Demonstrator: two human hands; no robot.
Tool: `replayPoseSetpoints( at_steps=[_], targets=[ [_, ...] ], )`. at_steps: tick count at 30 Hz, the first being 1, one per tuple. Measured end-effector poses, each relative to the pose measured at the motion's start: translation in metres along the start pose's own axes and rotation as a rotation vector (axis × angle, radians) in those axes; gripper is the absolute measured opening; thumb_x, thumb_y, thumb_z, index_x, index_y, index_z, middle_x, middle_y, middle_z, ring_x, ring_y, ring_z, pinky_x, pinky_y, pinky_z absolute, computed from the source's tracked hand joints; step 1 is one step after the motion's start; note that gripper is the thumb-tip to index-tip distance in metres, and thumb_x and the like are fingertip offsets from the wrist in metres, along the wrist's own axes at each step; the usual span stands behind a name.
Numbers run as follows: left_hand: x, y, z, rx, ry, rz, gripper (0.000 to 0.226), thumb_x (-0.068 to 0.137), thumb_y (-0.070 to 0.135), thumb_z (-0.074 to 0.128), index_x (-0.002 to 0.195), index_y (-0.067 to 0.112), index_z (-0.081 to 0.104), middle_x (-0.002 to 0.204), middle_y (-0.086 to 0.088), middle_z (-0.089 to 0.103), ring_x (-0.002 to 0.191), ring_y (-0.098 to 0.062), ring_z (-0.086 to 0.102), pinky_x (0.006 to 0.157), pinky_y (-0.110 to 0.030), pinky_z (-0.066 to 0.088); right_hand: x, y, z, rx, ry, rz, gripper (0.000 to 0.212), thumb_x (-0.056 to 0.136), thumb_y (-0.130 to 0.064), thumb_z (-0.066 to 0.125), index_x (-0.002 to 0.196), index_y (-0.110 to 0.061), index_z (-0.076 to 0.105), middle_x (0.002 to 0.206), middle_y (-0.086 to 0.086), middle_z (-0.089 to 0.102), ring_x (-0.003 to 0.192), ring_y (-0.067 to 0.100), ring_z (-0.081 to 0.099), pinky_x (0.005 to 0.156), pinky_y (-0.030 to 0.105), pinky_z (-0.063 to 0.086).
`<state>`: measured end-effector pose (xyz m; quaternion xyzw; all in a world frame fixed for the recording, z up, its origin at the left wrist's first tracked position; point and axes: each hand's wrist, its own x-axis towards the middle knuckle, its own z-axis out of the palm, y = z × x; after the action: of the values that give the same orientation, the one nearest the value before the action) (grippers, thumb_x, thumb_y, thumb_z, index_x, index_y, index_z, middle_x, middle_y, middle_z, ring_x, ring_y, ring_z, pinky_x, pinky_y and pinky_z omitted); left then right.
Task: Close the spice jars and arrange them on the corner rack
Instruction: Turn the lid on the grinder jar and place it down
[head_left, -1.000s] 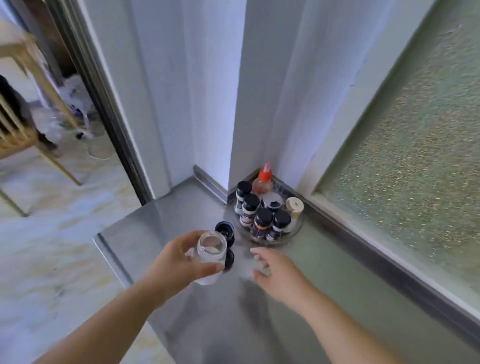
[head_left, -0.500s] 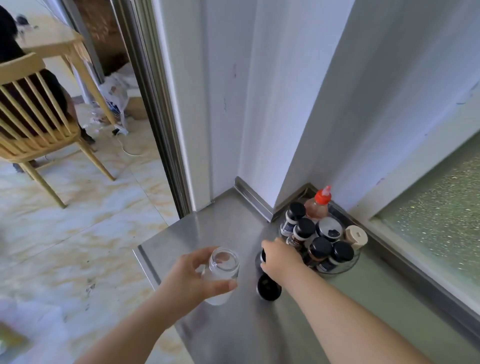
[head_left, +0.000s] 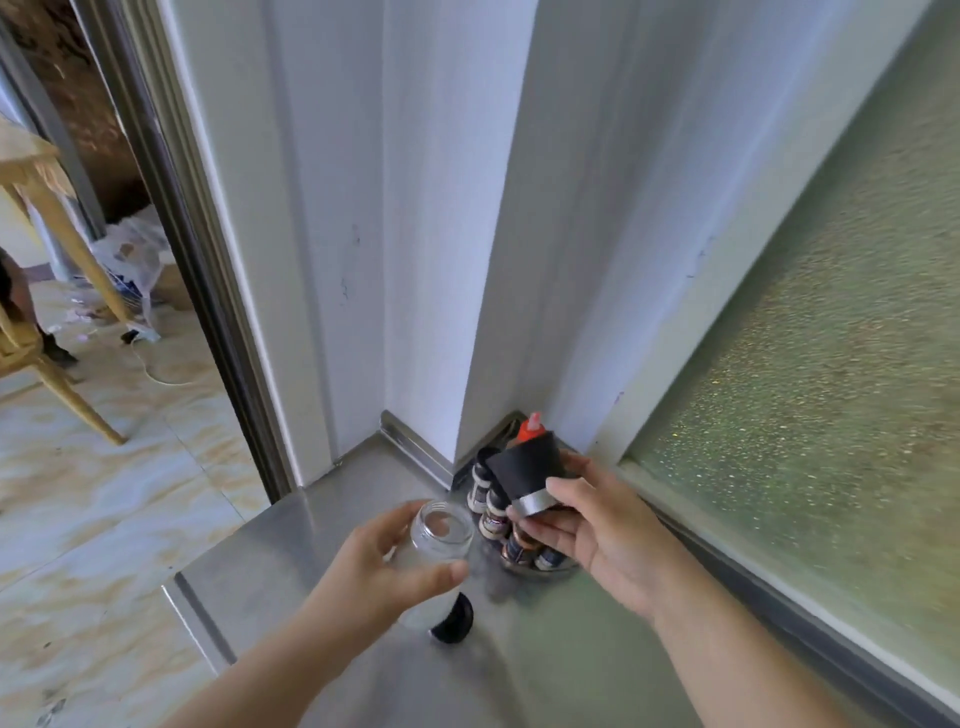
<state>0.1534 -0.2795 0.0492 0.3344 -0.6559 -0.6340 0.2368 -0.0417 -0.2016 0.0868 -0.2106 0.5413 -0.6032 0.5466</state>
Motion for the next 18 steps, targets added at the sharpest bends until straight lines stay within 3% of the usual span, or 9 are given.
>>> replayPoseSetpoints(
  at_steps=[2, 6, 8, 11, 13, 15, 18],
  targets=[
    [-0.003, 0.017, 0.020, -0.024, -0.068, 0.039, 0.048, 0.050, 0.040, 0.079, 0.096, 0.033, 0.066, 0.097, 0.010, 0.072, 0.093, -0.002, 0.064, 0.077, -0.013, 0.046, -0.030, -0.011, -0.014, 0.126, -0.096, -0.026, 0.046, 0.064, -0.003, 0.063, 0.109, -0.005, 0.058, 0.096, 0.021, 0.070, 0.082, 0.029, 0.070, 0.069, 0.031, 0.059],
    [-0.012, 0.043, 0.061, -0.009, -0.171, 0.106, 0.041, 0.056, 0.028, 0.080, 0.094, 0.031, 0.067, 0.097, 0.009, 0.073, 0.095, -0.004, 0.064, 0.079, -0.009, 0.045, -0.082, -0.021, -0.039, 0.127, -0.083, -0.173, 0.064, 0.050, -0.003, 0.072, 0.111, -0.008, 0.056, 0.103, 0.019, 0.067, 0.096, 0.032, 0.065, 0.076, 0.030, 0.058],
    [-0.021, 0.057, 0.085, 0.037, -0.241, 0.151, 0.042, 0.056, 0.032, 0.080, 0.095, 0.032, 0.066, 0.096, 0.011, 0.072, 0.092, -0.002, 0.064, 0.079, -0.009, 0.045, -0.109, -0.030, -0.049, 0.003, -0.012, -0.274, 0.068, 0.048, -0.006, 0.075, 0.112, -0.014, 0.052, 0.102, 0.012, 0.067, 0.095, 0.025, 0.065, 0.074, 0.027, 0.056],
    [-0.034, 0.076, 0.119, 0.096, -0.318, 0.199, 0.036, 0.062, 0.025, 0.080, 0.095, 0.026, 0.065, 0.087, 0.009, 0.070, 0.073, 0.004, 0.062, 0.066, -0.006, 0.045, -0.151, -0.046, -0.068, -0.219, 0.063, -0.382, 0.071, 0.047, -0.013, 0.077, 0.110, -0.020, 0.044, 0.085, -0.002, 0.070, 0.076, 0.010, 0.065, 0.066, 0.018, 0.051],
    [-0.040, 0.086, 0.140, 0.137, -0.345, 0.243, 0.041, 0.059, 0.031, 0.081, 0.096, 0.028, 0.065, 0.093, 0.006, 0.070, 0.082, 0.000, 0.062, 0.074, -0.010, 0.046, -0.176, -0.056, -0.079, -0.382, 0.091, -0.417, 0.071, 0.049, -0.018, 0.079, 0.109, -0.027, 0.041, 0.083, -0.006, 0.067, 0.072, 0.008, 0.063, 0.066, 0.018, 0.050],
    [-0.045, 0.096, 0.158, 0.182, -0.369, 0.281, 0.046, 0.054, 0.036, 0.080, 0.097, 0.032, 0.064, 0.095, 0.006, 0.070, 0.089, -0.005, 0.063, 0.081, -0.018, 0.047, -0.198, -0.065, -0.089, -0.574, 0.108, -0.442, 0.074, 0.053, -0.019, 0.080, 0.113, -0.033, 0.039, 0.088, -0.007, 0.065, 0.078, 0.009, 0.064, 0.073, 0.021, 0.050],
    [-0.053, 0.107, 0.185, 0.232, -0.386, 0.333, 0.046, 0.052, 0.034, 0.080, 0.095, 0.033, 0.064, 0.089, 0.003, 0.069, 0.078, -0.011, 0.064, 0.072, -0.022, 0.049, -0.225, -0.074, -0.101, -0.839, 0.142, -0.465, 0.073, 0.058, -0.019, 0.082, 0.117, -0.045, 0.047, 0.099, -0.018, 0.060, 0.092, 0.006, 0.063, 0.086, 0.022, 0.049]
  ],
)
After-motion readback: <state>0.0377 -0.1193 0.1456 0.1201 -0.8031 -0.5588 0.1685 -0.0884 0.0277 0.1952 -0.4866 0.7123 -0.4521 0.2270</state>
